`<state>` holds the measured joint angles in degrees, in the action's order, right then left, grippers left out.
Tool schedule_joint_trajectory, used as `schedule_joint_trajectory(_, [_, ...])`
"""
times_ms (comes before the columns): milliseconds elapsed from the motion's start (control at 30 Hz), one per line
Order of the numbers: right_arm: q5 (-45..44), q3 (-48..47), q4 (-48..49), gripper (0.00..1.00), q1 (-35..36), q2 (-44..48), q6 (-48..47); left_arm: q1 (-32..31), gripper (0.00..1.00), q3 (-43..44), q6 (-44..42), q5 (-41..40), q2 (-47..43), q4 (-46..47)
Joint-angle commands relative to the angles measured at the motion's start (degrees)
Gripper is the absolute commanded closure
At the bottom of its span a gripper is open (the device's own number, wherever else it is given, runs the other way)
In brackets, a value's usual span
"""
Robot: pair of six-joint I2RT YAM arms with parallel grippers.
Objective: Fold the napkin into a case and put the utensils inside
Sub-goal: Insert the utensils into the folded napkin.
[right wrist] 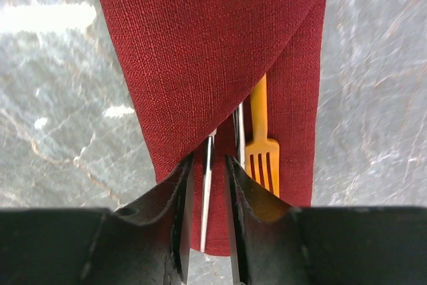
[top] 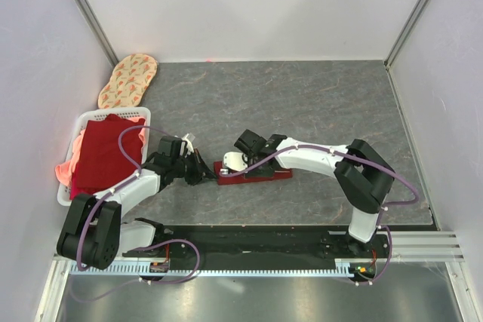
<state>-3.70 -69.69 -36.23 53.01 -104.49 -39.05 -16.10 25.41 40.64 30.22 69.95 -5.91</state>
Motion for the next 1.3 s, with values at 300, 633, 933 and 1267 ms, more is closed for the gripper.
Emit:
schedule_joint_trajectory(300, [-0.2,4.4,1.8,0.64,-2.1,6.4,0.8,0.2,0.93,-0.3,1.0,-0.2,-0.1,2.2])
schedule_joint_trajectory(633, [1.2,6.8,1.9,0.72,-3.4,8.4,1.1,0.2,0.93,-0.1,1.0,-0.1,0.5,2.7])
schedule_joint_trajectory(933, [5.2,4.8,1.7,1.0,-3.4,6.0,1.0,0.2,0.93,0.2,1.4,0.1,0.7,2.9])
schedule_joint_trajectory(1267, [7.5,0.4,1.0,1.0,-2.3,3.9,0.4,-0.2,0.93,0.3,1.7,0.1,0.9,3.4])
